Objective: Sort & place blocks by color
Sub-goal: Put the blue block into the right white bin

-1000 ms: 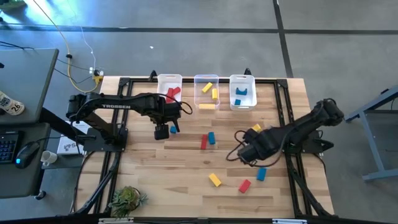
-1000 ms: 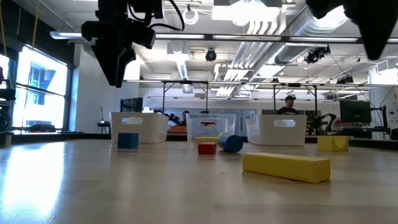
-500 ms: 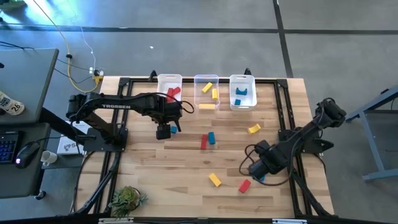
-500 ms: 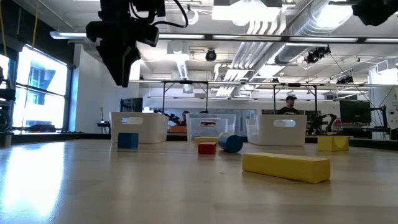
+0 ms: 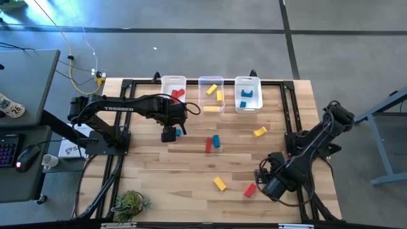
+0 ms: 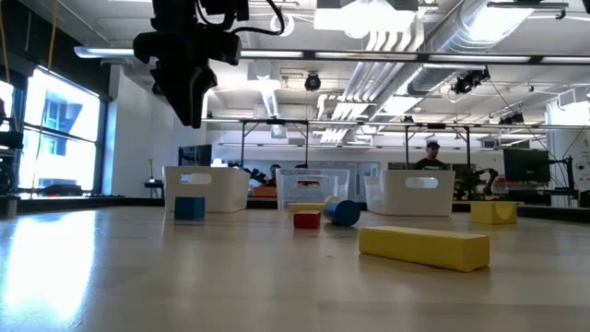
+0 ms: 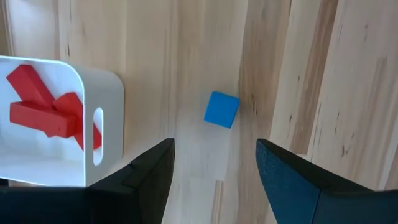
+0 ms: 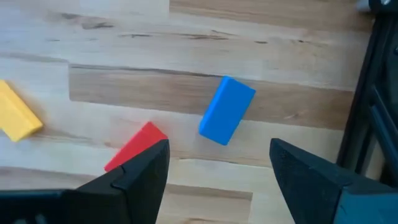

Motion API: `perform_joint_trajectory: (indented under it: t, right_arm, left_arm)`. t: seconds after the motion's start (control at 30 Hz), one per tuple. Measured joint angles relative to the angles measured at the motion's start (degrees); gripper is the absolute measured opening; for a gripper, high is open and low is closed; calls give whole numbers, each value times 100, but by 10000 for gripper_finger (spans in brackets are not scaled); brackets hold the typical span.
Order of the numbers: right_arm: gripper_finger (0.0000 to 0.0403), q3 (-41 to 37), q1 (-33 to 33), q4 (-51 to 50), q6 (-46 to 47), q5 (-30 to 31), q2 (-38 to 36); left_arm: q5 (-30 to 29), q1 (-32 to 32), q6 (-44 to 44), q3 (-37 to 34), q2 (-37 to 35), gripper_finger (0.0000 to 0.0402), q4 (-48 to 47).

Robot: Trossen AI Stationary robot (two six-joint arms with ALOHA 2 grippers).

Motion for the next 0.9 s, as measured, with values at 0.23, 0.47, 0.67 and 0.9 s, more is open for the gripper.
perform_joint_trajectory:
  t: [0.23,0.47,0.67,0.9]
  right_arm:
    - [266,0,83,63,96,-50,480]
    - [266,0,78,155,107,20,927]
    - [266,0,78,301,111,-77,1294]
    - [266,0,12,332,155,-145,1656]
  left_arm:
    - [-1,0,-30,0,2,213,105]
    - [-1,0,-7,0,0,213,131]
    - [1,0,-5,0,0,213,261]
    - [0,0,-5,0,0,213,271]
